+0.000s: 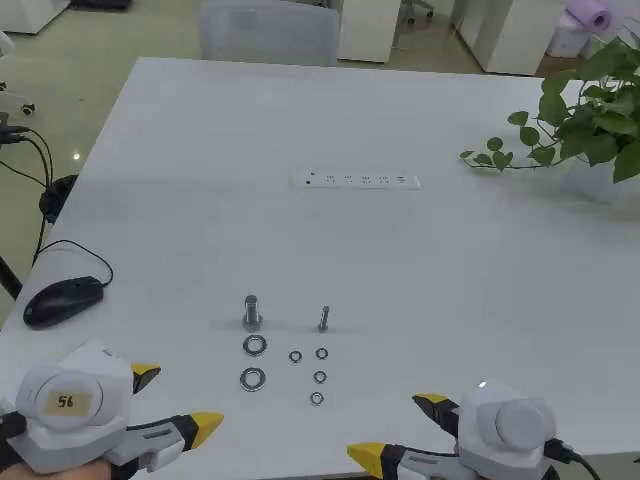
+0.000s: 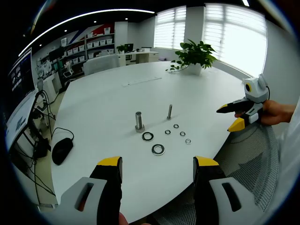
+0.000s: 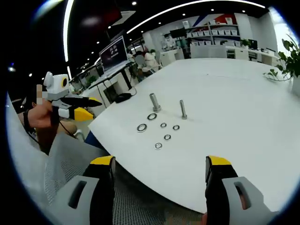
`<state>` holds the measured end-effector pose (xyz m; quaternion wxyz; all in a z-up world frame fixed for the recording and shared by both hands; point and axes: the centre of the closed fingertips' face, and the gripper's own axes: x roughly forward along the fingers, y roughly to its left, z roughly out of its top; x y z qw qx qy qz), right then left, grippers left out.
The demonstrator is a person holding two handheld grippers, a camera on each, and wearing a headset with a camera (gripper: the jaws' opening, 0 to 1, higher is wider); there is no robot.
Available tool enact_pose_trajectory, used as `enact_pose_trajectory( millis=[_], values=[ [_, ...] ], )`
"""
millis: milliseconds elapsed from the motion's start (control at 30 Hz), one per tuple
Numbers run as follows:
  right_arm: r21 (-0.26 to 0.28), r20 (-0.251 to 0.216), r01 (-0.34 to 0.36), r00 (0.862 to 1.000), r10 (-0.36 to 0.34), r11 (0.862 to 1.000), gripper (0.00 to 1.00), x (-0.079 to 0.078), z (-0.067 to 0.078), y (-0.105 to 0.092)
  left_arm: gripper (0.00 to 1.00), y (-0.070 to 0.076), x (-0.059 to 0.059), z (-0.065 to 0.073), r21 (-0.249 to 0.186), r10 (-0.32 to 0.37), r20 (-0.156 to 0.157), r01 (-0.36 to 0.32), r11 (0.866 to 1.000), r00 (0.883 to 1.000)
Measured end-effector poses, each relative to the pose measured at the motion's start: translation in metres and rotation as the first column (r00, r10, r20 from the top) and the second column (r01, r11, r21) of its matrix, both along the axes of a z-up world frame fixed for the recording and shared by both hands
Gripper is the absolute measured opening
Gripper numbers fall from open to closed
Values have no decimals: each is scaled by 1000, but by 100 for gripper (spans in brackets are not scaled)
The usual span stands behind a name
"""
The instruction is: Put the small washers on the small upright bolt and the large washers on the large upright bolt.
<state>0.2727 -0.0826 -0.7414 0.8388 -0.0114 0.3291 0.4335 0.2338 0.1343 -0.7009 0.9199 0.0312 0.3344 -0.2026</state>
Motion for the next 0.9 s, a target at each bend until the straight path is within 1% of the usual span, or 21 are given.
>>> enact_pose_trajectory(
  millis=[167, 400, 567, 700, 800, 900],
  values=[
    [24, 0, 28, 1000, -28, 999, 78, 3, 4, 1, 61, 3, 4, 0, 3, -11, 4, 11, 1000, 1000],
    [35, 1, 32, 999, -32, 999, 76, 4, 6, 7, 61, 9, 4, 1, 3, -12, 6, 12, 1000, 1000],
    [8, 3, 12, 1000, -12, 1000, 76, 1, 4, 10, 61, 13, 4, 1, 2, -10, 7, 10, 1000, 1000],
    [2, 0, 8, 1000, -8, 1000, 76, 0, 2, 8, 61, 14, 3, 0, 1, -12, 9, 12, 1000, 1000],
    [-1, 2, 4, 1000, -4, 1000, 76, 0, 2, 7, 61, 11, 2, -2, 6, -18, 9, 18, 1000, 1000],
    [-7, 0, 0, 1000, 0, 1000, 76, 1, 1, 7, 61, 8, 0, -2, 0, -18, 9, 18, 1000, 1000]
  ],
)
